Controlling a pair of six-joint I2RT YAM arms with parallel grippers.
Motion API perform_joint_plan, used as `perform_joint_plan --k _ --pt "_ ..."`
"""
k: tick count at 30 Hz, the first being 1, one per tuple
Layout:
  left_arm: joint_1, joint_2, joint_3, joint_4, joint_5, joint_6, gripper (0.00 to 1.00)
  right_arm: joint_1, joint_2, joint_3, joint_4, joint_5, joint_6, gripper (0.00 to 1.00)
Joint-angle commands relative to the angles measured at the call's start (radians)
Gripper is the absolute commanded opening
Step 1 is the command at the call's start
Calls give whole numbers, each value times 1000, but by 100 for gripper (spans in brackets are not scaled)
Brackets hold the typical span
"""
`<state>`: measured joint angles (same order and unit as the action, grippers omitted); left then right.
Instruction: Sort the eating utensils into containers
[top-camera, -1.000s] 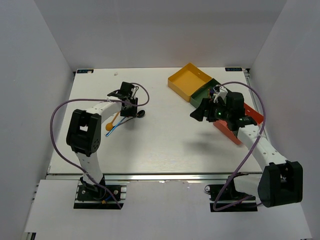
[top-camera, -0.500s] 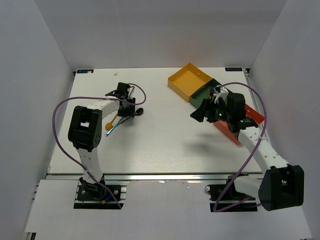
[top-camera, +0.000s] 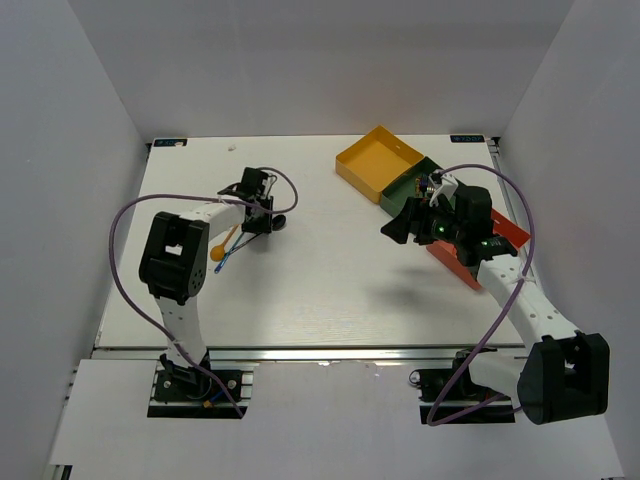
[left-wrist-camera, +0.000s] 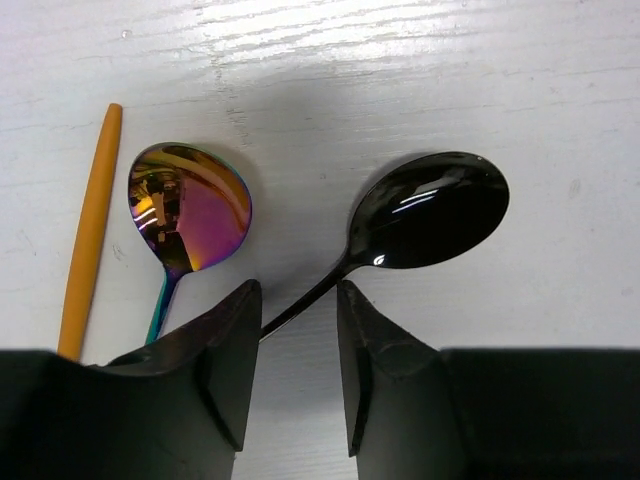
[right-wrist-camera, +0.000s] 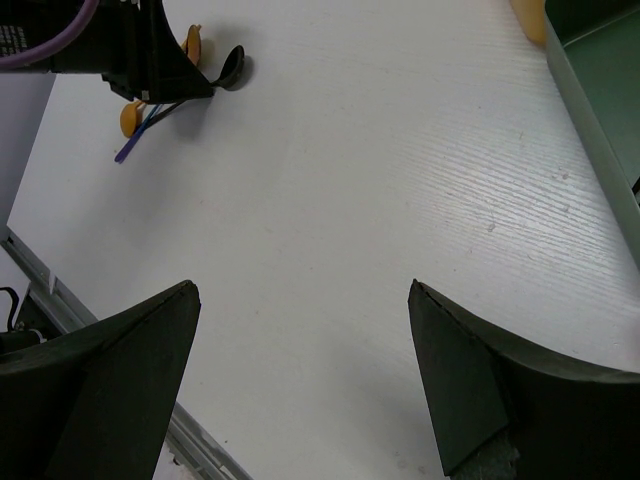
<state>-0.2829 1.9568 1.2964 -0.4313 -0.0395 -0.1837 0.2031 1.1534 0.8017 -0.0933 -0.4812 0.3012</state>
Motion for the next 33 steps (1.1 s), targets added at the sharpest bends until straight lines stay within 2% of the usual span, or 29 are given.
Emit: perform_joint_plan --k 1,4,8,13,18,24,25,33 --pt "-74 -6 -46 -14 -139 -26 44 -2 -26 -7 49 -8 -22 89" --pt "-130 27 -55 -30 -244 -56 40 -2 -37 -12 52 -8 -22 89" --pt "-197 36 -86 -18 -313 -111 36 -4 -44 -12 50 -4 -24 89" --pt "-242 21 -128 29 -267 -181 28 -4 -55 -13 50 0 -27 89" --pt "-262 19 -140 43 -247 -195 26 -2 -57 -15 50 0 -27 89" --pt "-268 -7 -152 49 -189 -200 9 -4 -60 -15 49 4 -28 89" --pt "-269 -15 -154 45 -178 -204 0 -2 -60 -15 50 6 -30 89" --pt "-277 -117 -115 14 -108 -278 0 -4 -58 -13 47 27 -31 89"
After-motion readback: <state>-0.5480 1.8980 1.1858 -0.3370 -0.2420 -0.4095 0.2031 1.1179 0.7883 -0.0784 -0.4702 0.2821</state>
